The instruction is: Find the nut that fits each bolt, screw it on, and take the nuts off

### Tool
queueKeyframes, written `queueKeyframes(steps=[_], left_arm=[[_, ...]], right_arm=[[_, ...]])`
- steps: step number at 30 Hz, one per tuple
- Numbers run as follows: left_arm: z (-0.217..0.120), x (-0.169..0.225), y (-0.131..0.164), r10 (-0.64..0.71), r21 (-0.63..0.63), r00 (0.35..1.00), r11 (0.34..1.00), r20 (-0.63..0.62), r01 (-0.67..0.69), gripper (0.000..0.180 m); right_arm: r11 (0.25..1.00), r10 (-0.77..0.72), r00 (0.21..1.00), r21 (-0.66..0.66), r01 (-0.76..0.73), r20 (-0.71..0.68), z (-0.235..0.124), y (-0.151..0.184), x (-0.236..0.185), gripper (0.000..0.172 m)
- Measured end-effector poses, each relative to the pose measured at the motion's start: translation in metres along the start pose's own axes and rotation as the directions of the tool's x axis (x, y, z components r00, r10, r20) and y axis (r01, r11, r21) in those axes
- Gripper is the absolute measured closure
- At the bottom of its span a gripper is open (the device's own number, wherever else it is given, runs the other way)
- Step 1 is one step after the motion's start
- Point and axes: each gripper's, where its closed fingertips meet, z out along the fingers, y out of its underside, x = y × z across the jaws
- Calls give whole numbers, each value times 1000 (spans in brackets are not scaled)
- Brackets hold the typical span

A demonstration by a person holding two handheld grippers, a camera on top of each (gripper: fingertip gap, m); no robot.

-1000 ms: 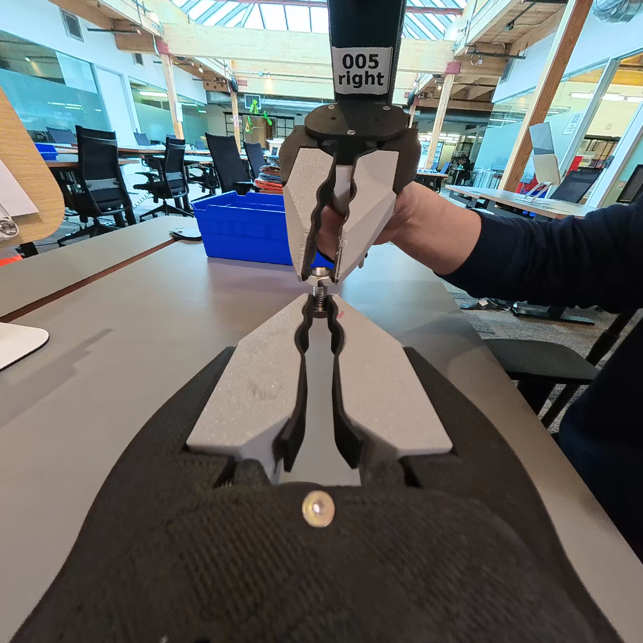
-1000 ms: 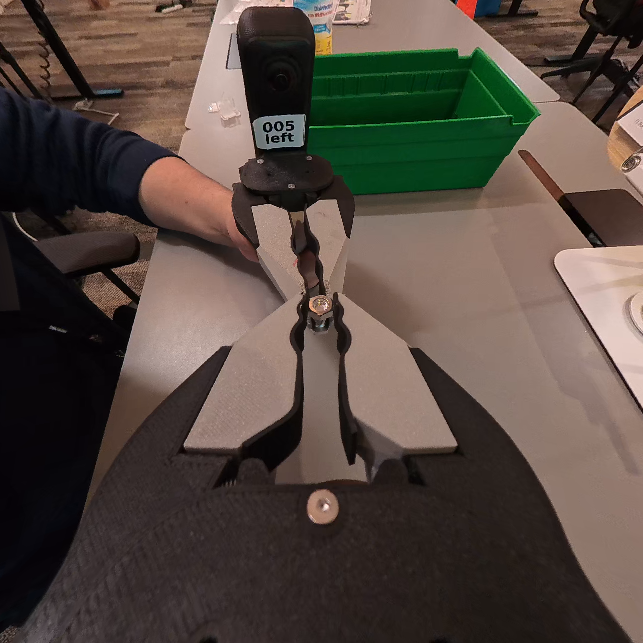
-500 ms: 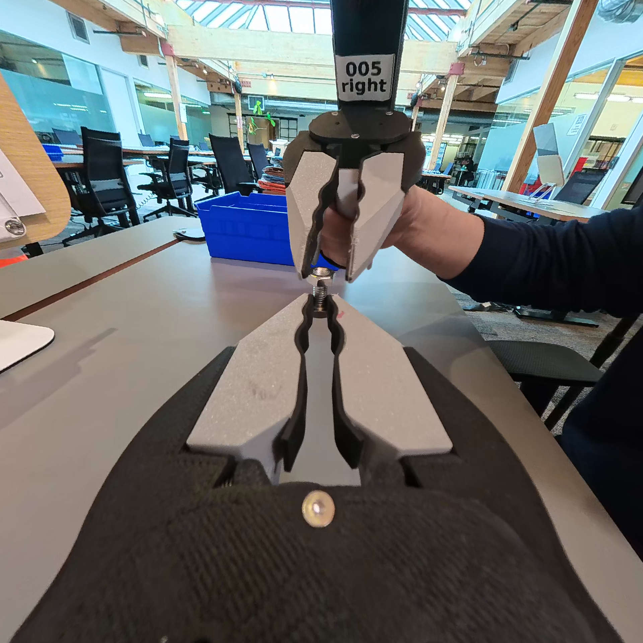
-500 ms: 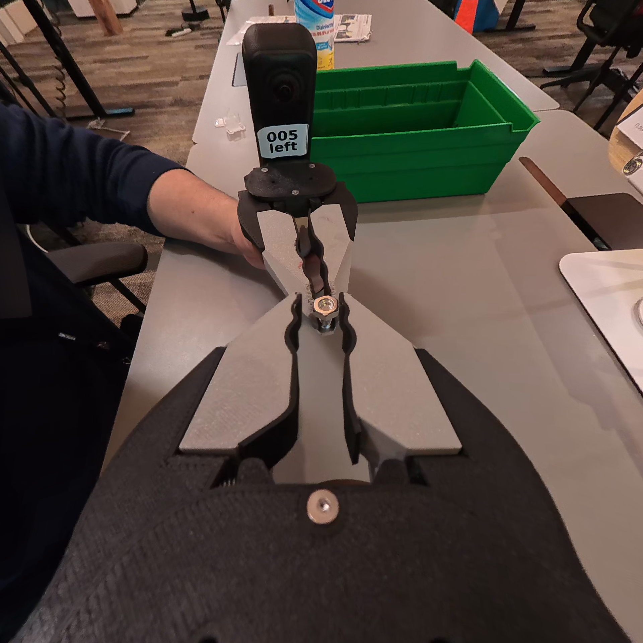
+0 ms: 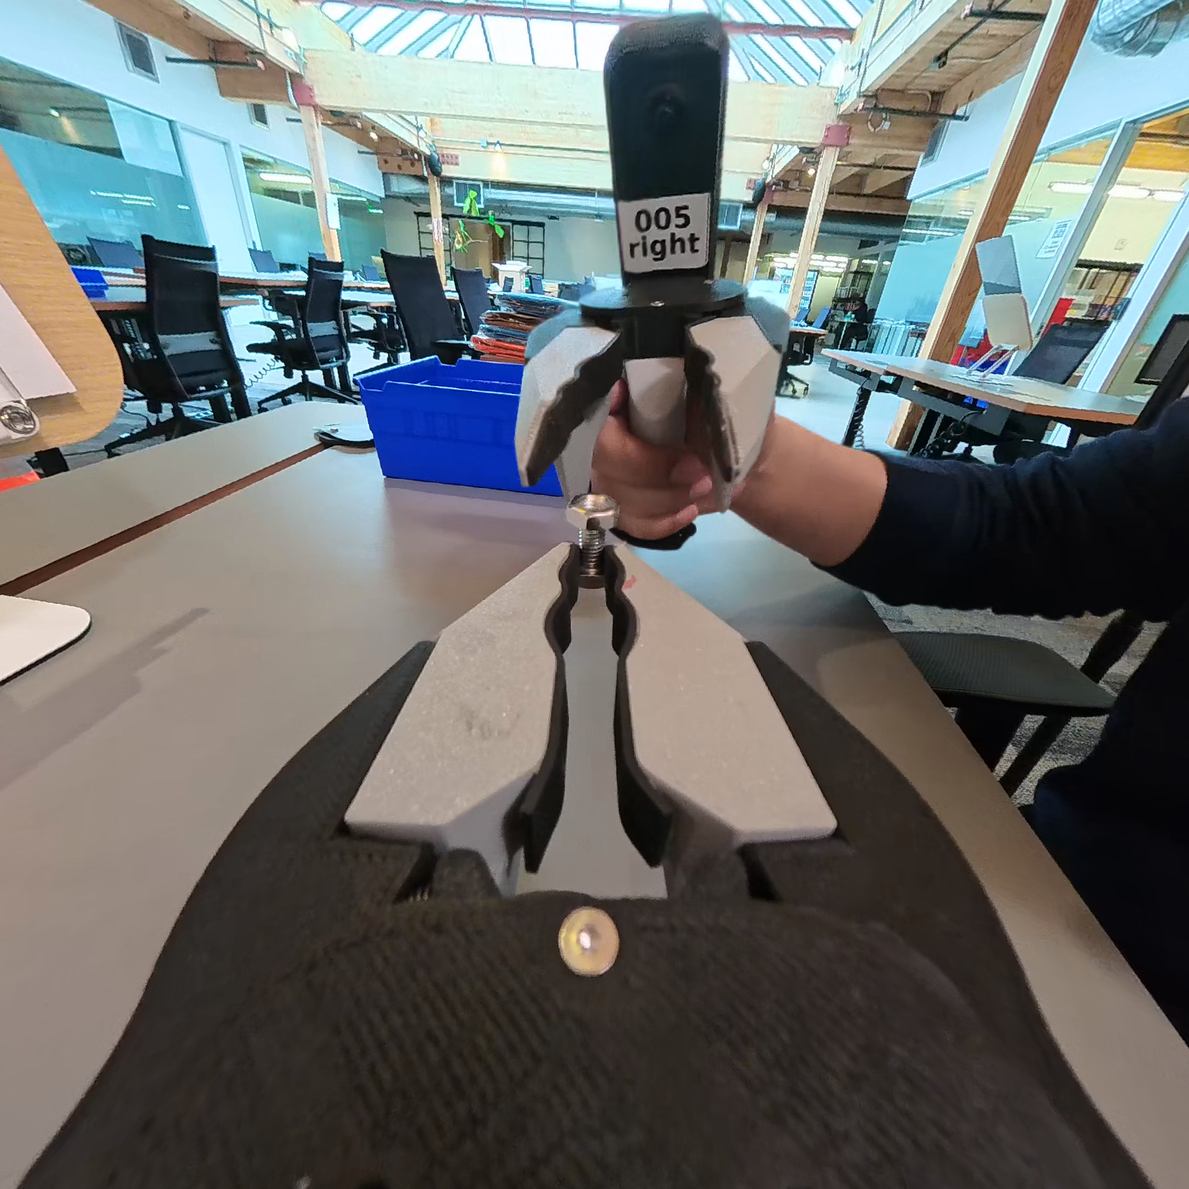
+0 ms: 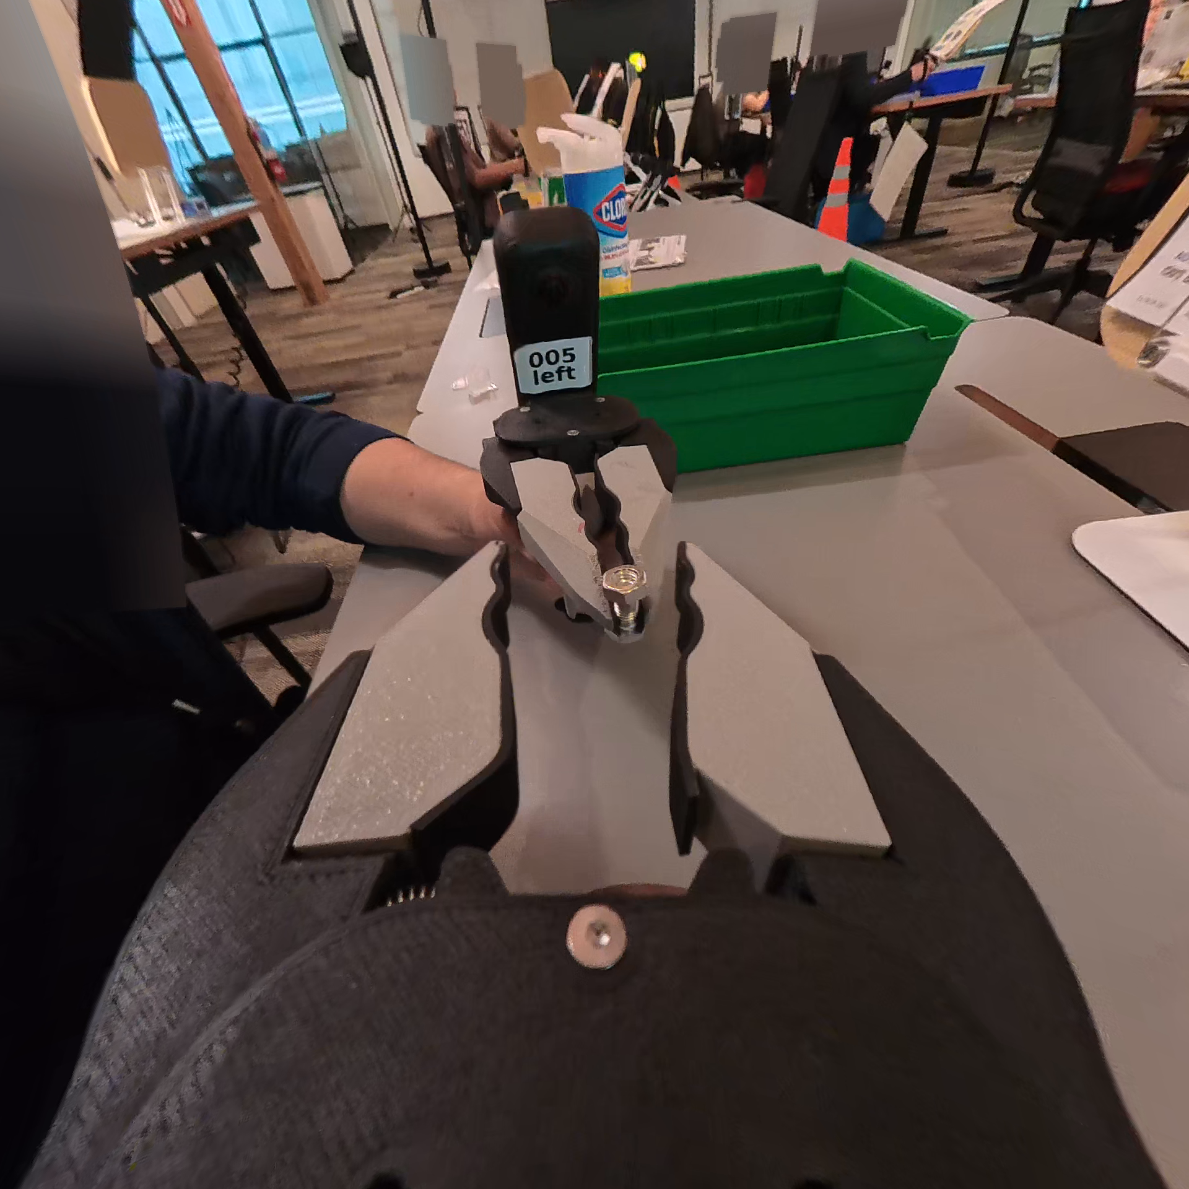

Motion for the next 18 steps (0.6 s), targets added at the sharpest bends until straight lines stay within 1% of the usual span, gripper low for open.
queueKeyframes(steps=[4, 18], left_arm=[[-1, -1, -1, -3, 6, 1000, 1000, 2, 3, 175], [-3, -1, -6, -19, 34, 1000, 999, -3, 20, 175]], right_arm=[[1000, -9, 1000, -4, 9, 14, 10, 6, -3, 122], [999, -17, 1000, 49, 16, 26, 23, 1, -5, 122]])
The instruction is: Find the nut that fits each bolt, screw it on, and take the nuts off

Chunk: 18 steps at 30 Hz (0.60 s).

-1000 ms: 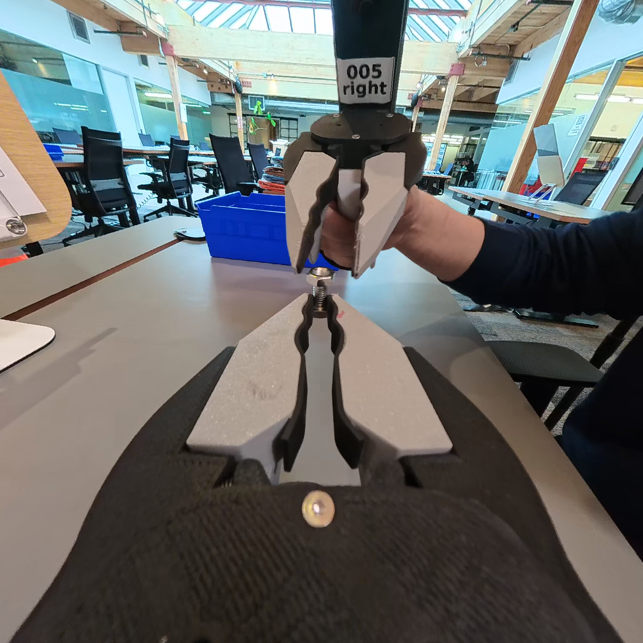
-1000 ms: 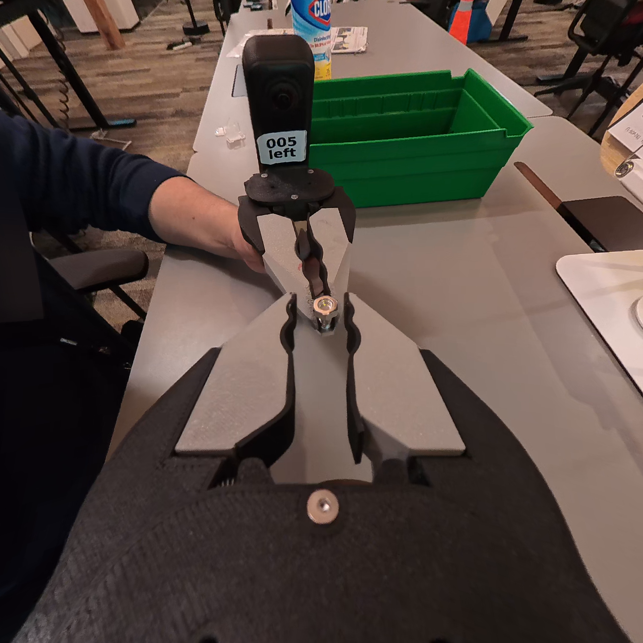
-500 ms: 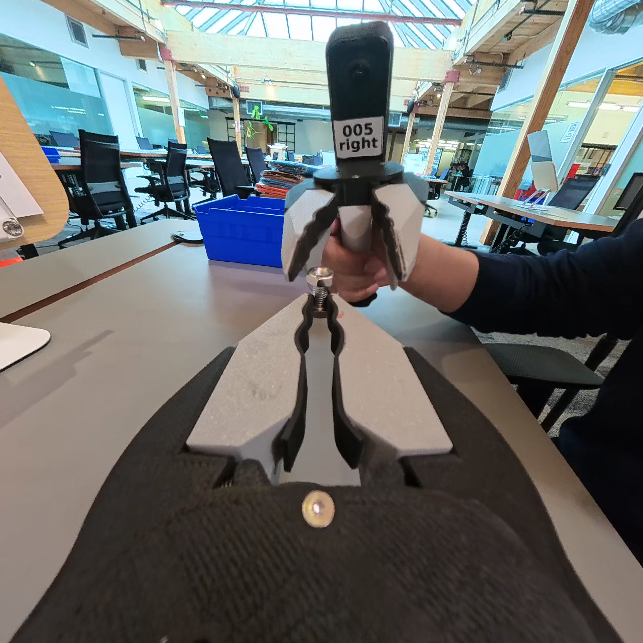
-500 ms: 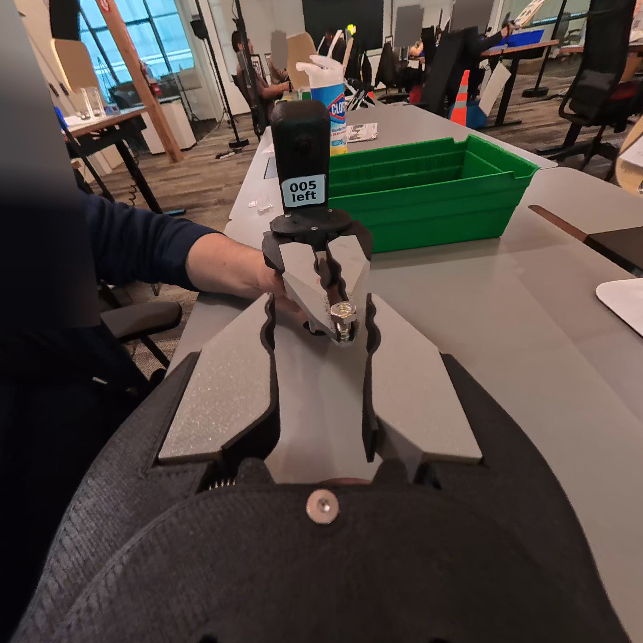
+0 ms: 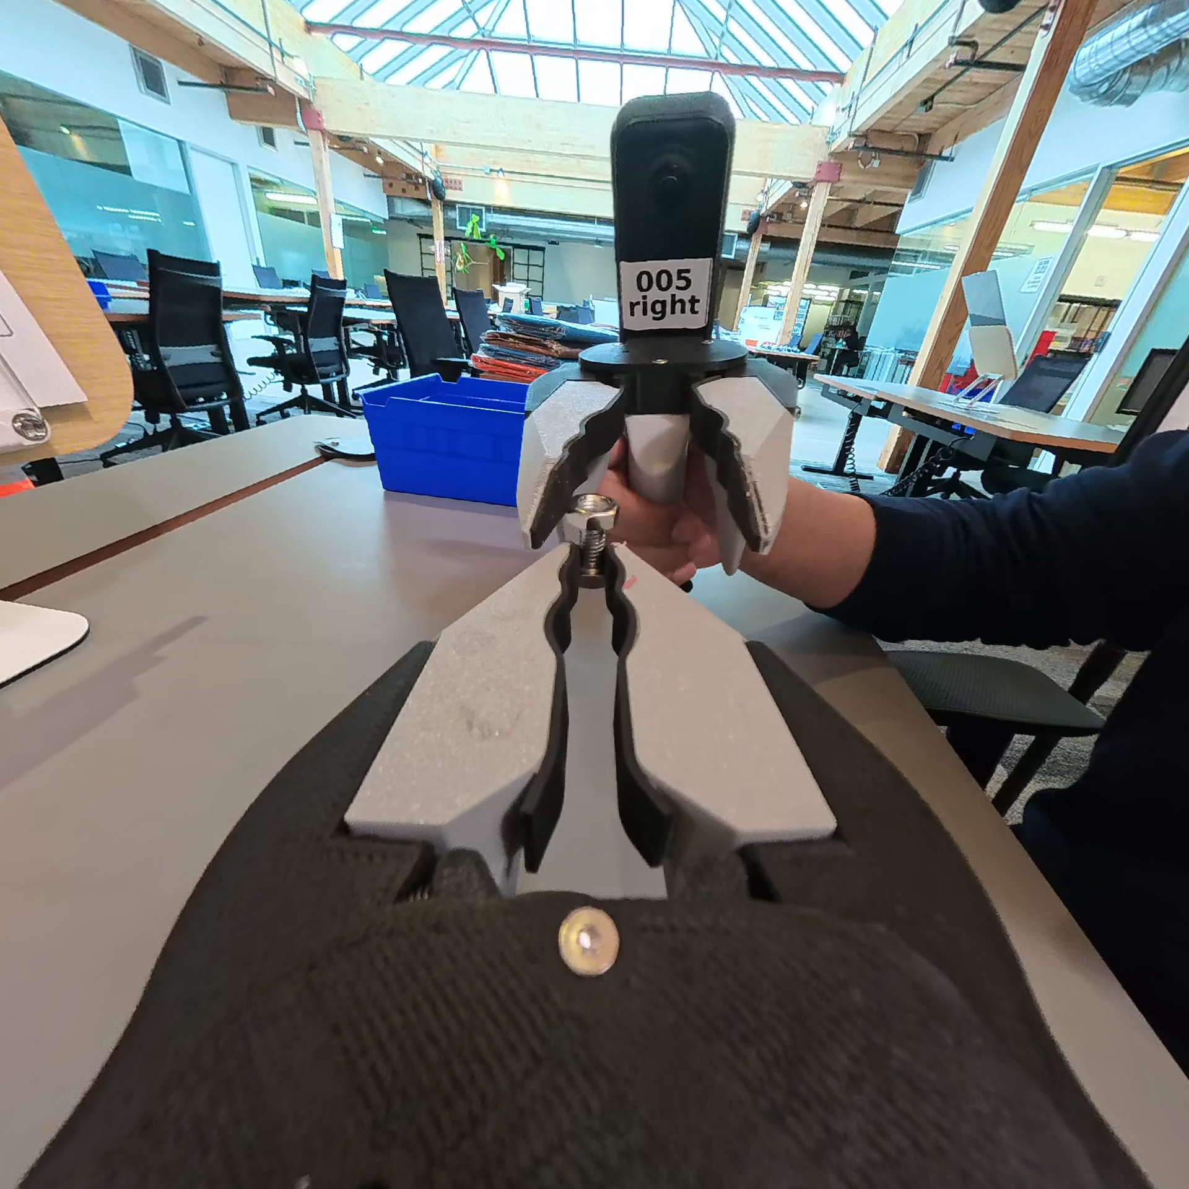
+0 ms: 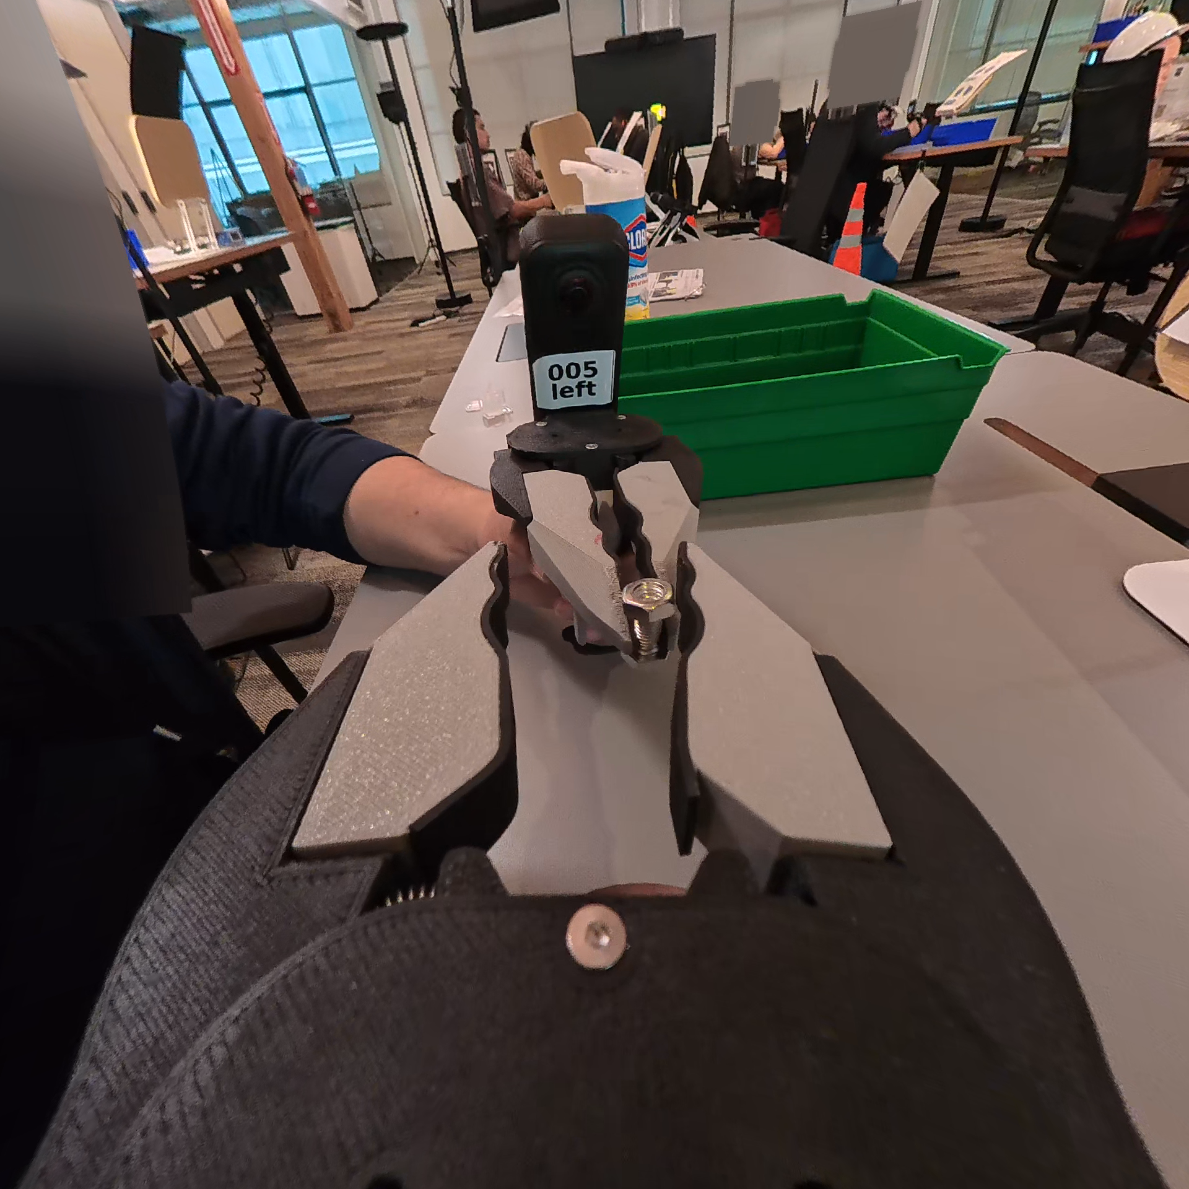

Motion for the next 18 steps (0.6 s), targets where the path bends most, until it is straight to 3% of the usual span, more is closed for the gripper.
queueKeyframes(steps=[18], left_arm=[[-1, -3, -2, 2, 3, 1000, 1000, 18, -2, 175]], right_arm=[[1000, -1, 999, 28, 2, -38, -1, 1, 2, 119]])
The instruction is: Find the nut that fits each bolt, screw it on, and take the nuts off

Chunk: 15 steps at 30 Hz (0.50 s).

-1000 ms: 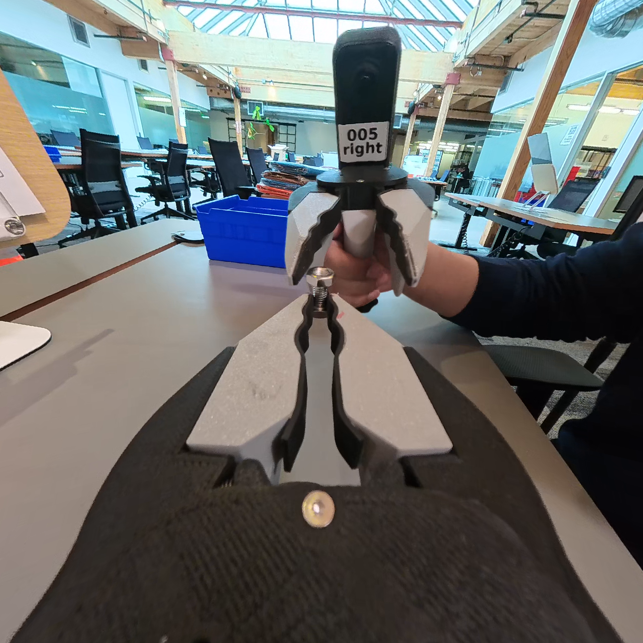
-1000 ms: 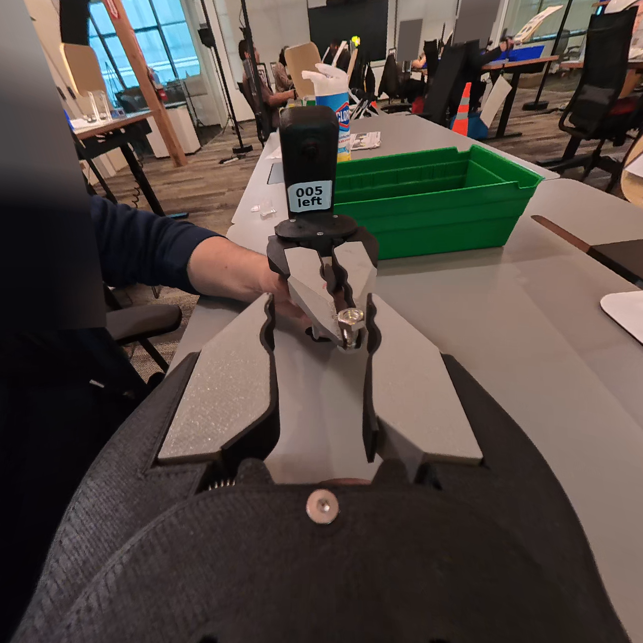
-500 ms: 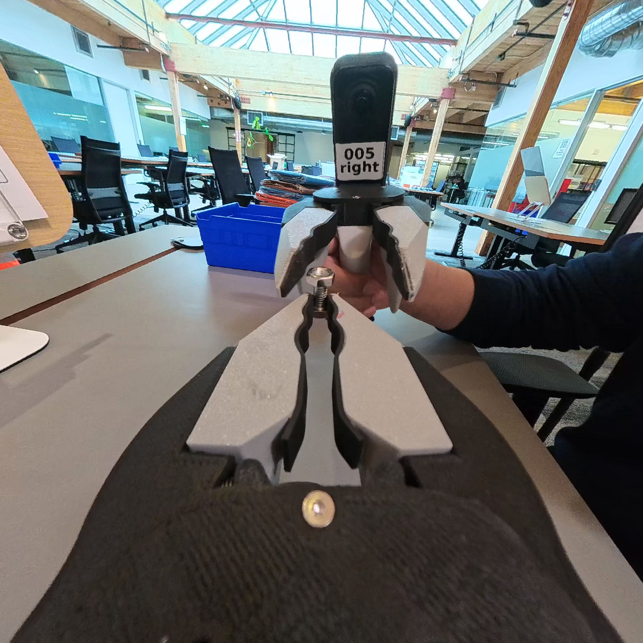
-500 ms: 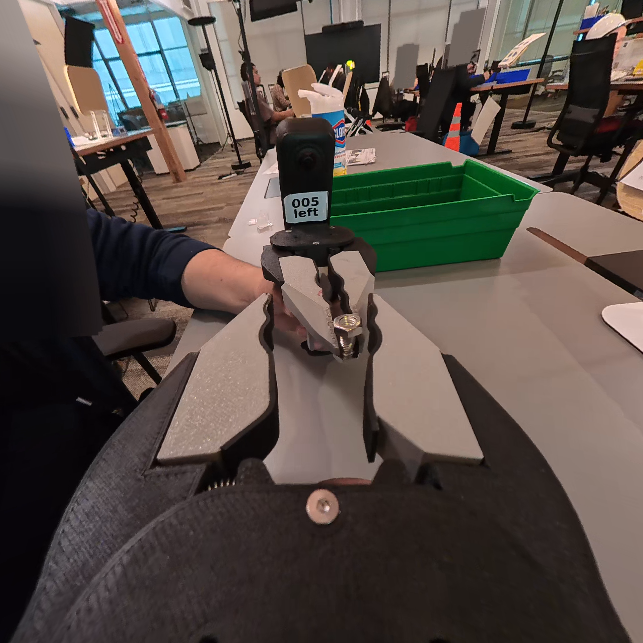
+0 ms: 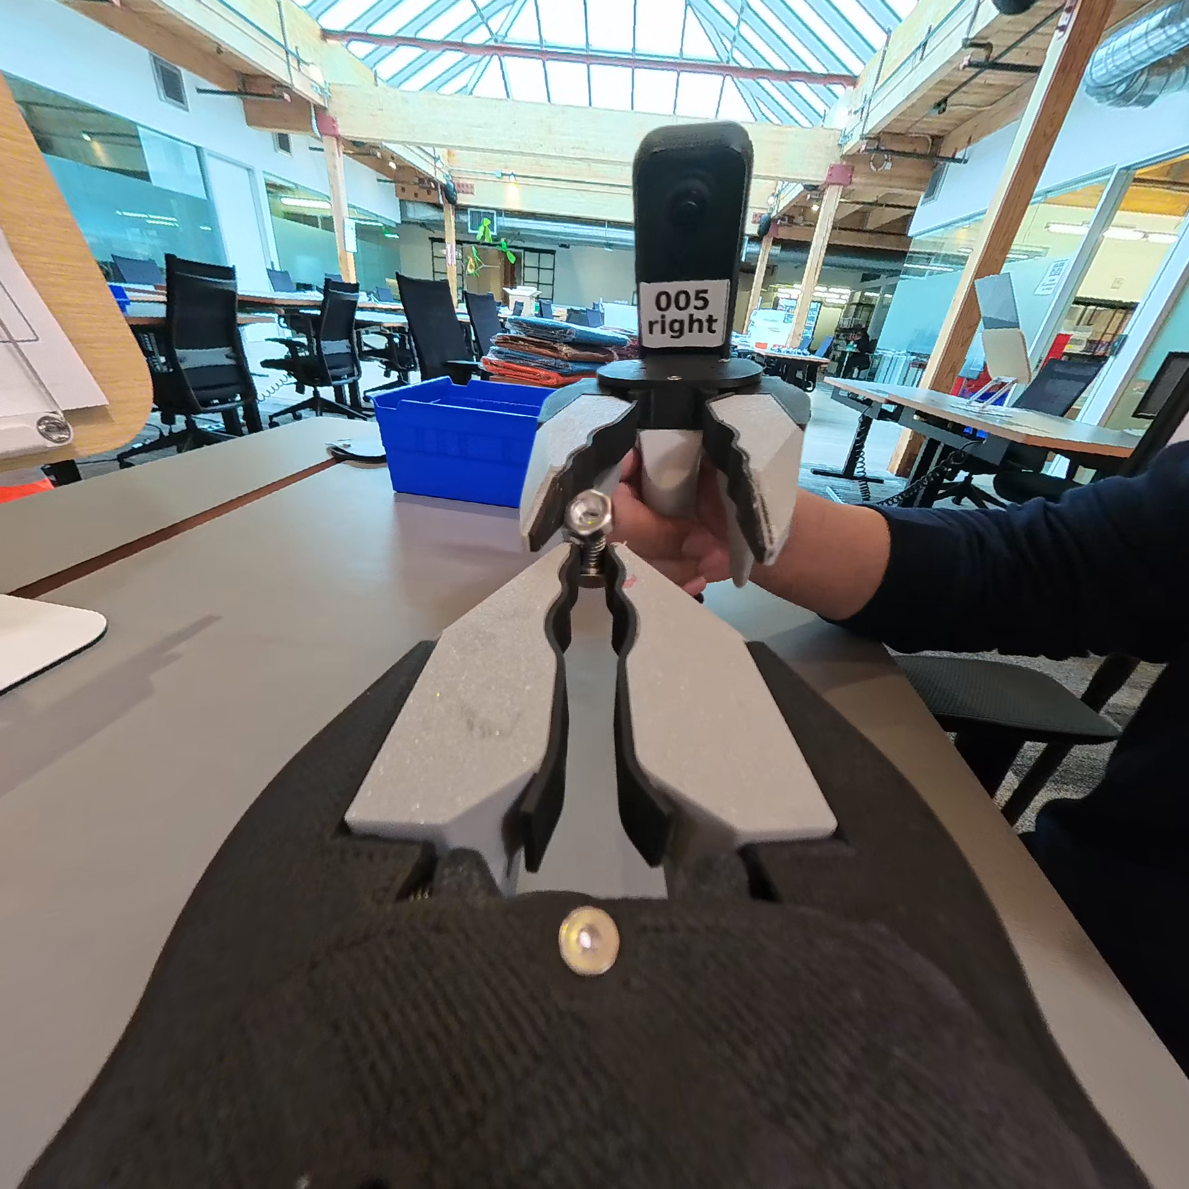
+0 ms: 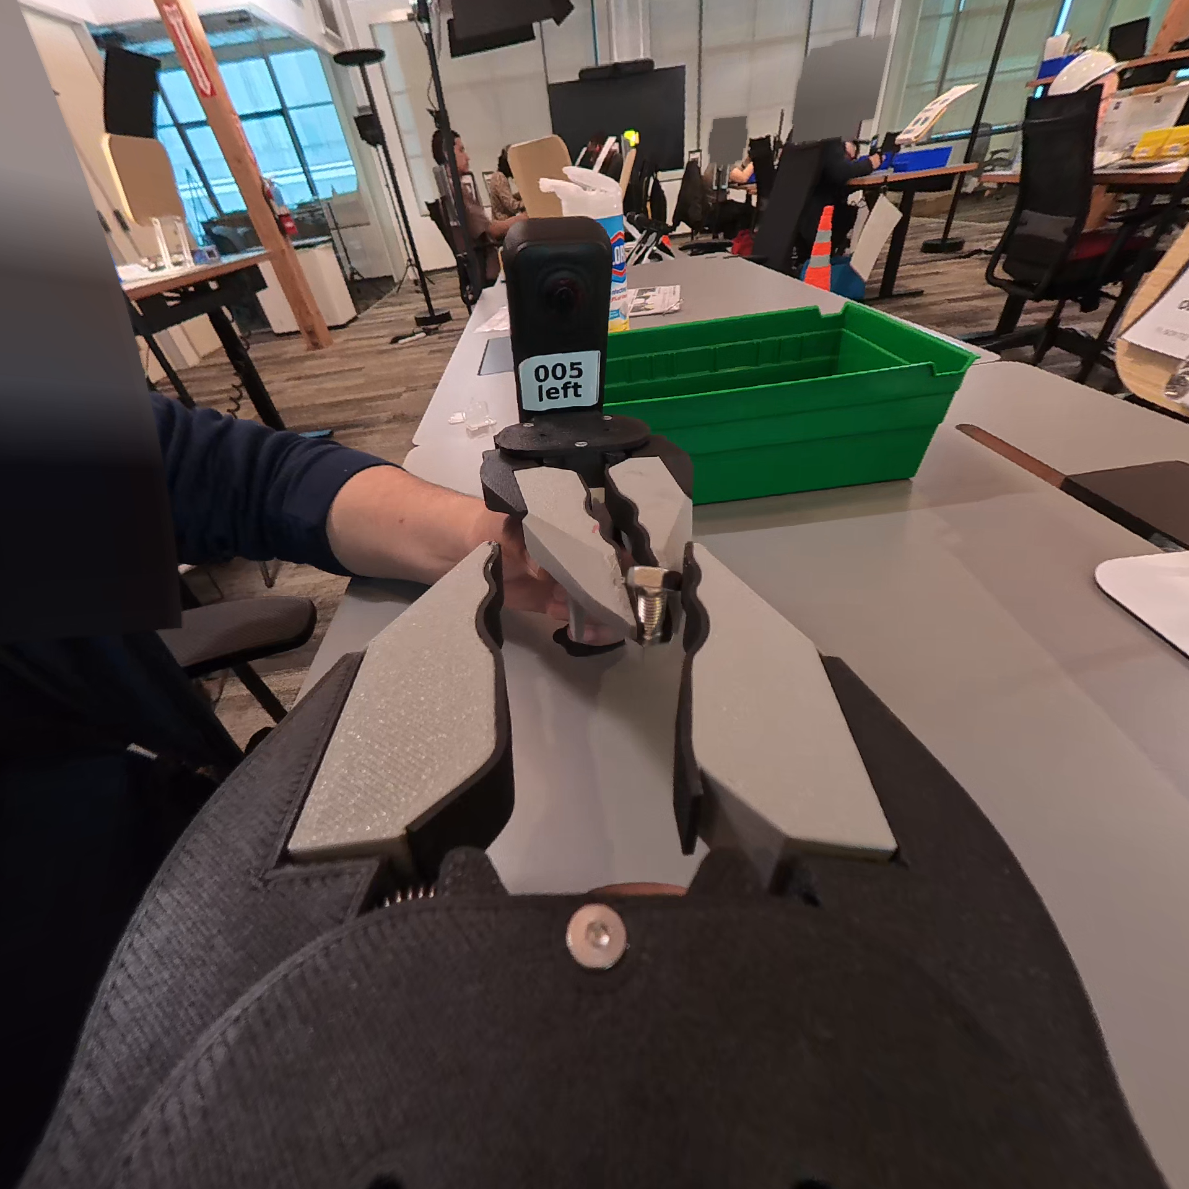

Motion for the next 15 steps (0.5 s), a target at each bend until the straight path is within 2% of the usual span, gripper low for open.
queueKeyframes(steps=[9, 15], left_arm=[[0, -1, 2, -1, -10, 1000, 1000, 6, 1, 175], [3, -1, 10, 48, -56, 999, 997, 20, -47, 175]], right_arm=[[1000, 3, 1000, 4, -3, -22, -6, 3, 4, 123], [1000, -3, 997, -11, 2, -74, -17, -5, 16, 128]])
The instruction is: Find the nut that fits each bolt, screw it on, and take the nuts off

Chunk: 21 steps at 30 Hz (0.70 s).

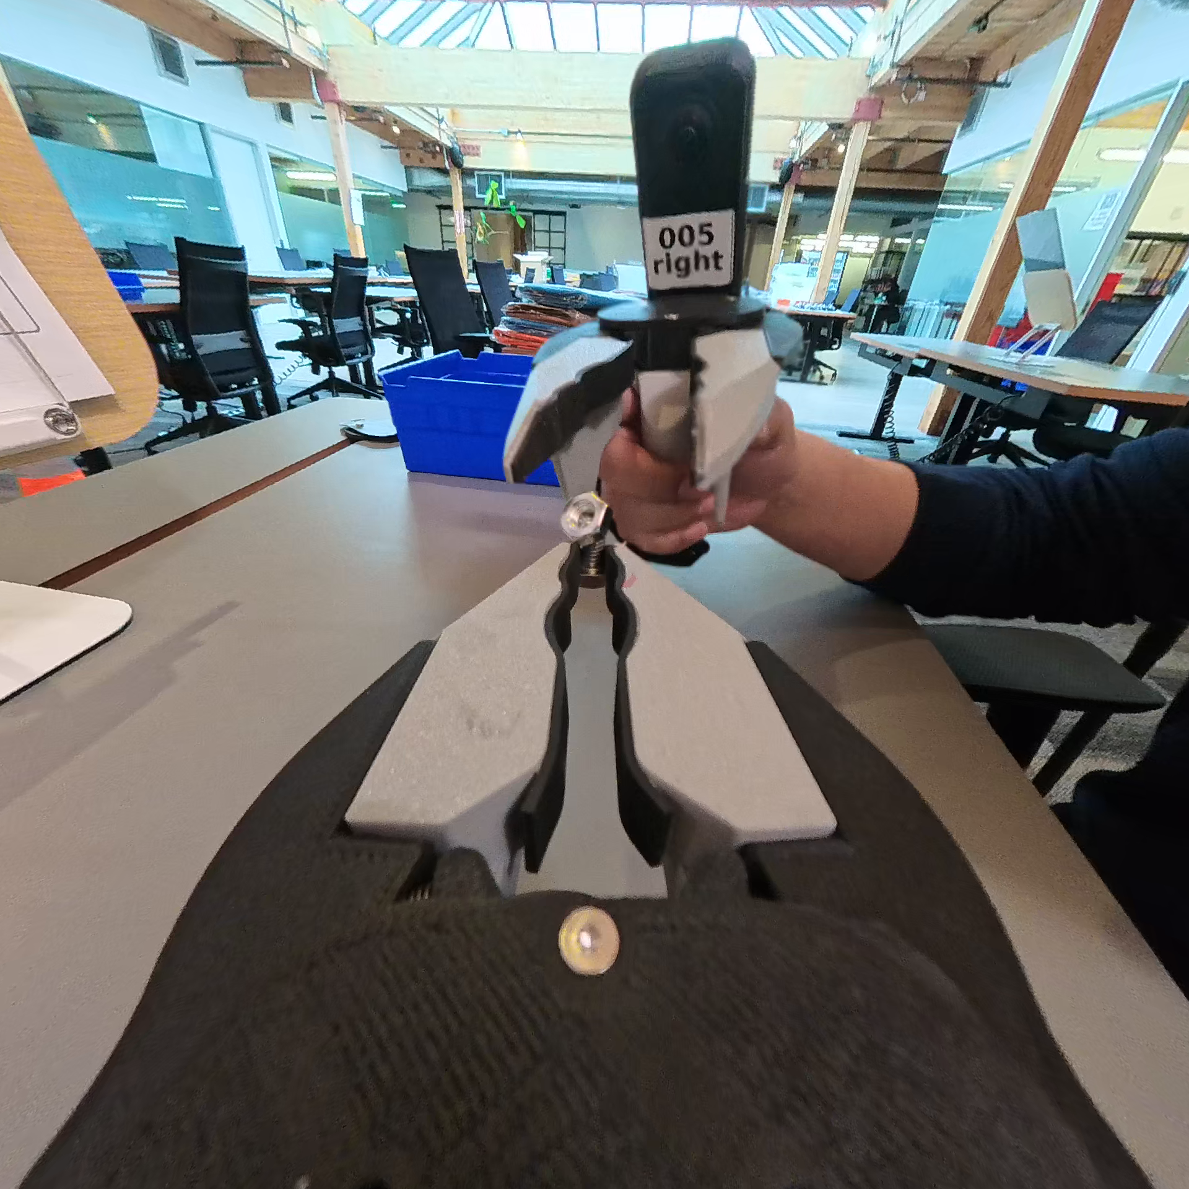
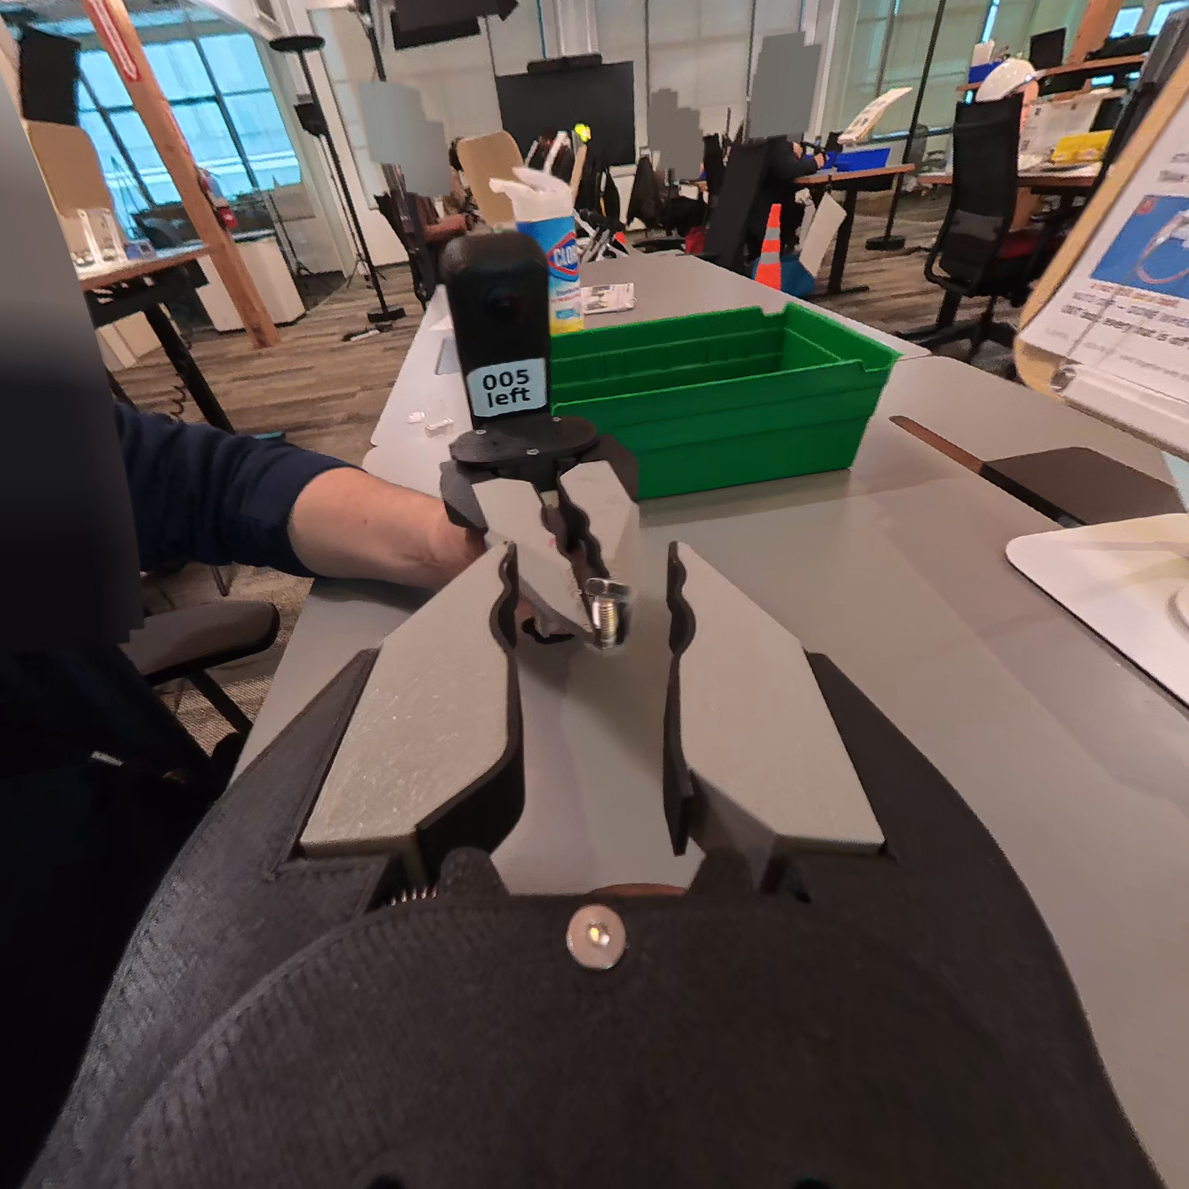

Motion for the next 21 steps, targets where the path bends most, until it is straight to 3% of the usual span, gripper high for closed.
queueKeyframes(steps=[6, 9, 13, 16, 21], left_arm=[[1, 0, 3, 16, -14, 1000, 1000, 4, -16, 175], [1, -1, 4, 14, -16, 1000, 1000, 5, -14, 175], [1, 0, 4, 20, -20, 1000, 1000, 8, -20, 175], [1, -1, 3, 20, -18, 1000, 1000, 10, -20, 175], [0, -2, 2, 16, -10, 1000, 1000, 13, -16, 175]], right_arm=[[977, 18, 1000, -214, -15, 12, -14, 4, 5, 151], [944, 36, 999, -330, -21, 39, -12, 11, 1, 148], [927, 12, 1000, -376, -1, 27, -2, 14, 4, 144], [915, -6, 1000, -403, 15, 25, 3, 20, 4, 156], [937, -13, 1000, -349, 16, 11, 5, 19, 7, 160]])
